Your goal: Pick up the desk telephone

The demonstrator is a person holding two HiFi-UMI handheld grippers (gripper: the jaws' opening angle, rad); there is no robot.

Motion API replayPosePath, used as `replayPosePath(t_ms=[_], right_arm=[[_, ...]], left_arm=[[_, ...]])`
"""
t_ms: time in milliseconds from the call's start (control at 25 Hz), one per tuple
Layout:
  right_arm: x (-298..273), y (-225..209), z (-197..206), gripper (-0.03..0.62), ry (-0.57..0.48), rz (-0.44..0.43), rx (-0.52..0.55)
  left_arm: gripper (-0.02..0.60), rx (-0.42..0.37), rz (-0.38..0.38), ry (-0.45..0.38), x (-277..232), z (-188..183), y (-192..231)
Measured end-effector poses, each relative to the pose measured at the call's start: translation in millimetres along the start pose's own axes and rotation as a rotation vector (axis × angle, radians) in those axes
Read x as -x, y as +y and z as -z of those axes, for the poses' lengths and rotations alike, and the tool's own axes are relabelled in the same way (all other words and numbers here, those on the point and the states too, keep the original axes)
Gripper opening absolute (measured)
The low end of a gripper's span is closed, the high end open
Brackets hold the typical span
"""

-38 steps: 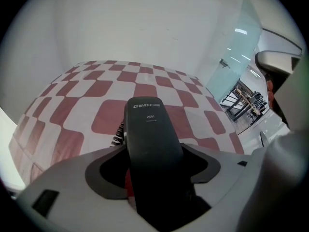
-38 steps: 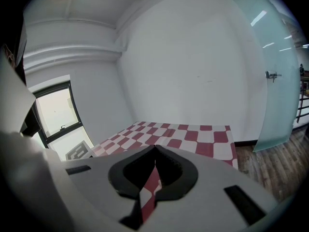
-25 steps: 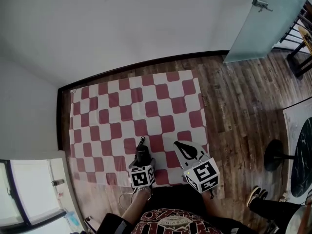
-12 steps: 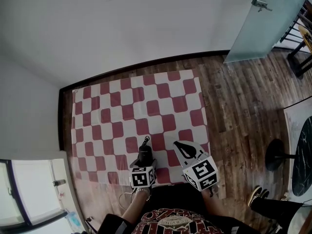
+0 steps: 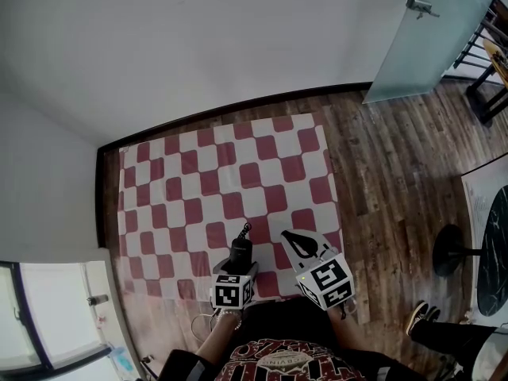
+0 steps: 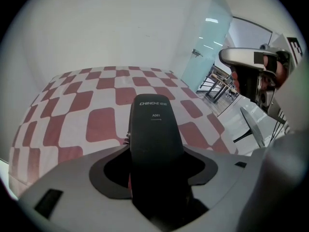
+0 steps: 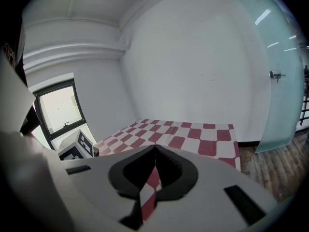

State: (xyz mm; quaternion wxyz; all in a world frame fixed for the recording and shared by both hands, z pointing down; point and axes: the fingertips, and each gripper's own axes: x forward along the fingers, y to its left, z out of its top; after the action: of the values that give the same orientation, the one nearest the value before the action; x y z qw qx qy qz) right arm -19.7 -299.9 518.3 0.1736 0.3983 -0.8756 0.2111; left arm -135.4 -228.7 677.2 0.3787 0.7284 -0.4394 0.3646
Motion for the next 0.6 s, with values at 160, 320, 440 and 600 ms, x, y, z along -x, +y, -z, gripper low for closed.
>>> replayPosePath(t_ms=[160, 320, 440, 600], right_arm=[[1.2, 2.3, 1.5, 0.018, 0.003, 0.001, 0.0], [0.9, 5.1, 2.4, 0.018, 0.007, 0.0, 0.003], [0.3, 7.5, 1.7, 0.018, 0.006, 0.0, 0.009], [-1.3, 10.8, 3.3, 0.018, 0.017, -0.005, 0.018]], left_arm=[[0.288, -0.024, 0.02, -0.002, 7.4, 0.8, -4.4], [0.288, -0.068, 0.038, -0.011, 18.6, -1.4, -8.8], [0.288, -0.09, 0.066, -0.015, 27.9, -2.7, -13.5], [0.288, -0.137, 0.099, -0.013, 42.5, -4.5, -20.6]])
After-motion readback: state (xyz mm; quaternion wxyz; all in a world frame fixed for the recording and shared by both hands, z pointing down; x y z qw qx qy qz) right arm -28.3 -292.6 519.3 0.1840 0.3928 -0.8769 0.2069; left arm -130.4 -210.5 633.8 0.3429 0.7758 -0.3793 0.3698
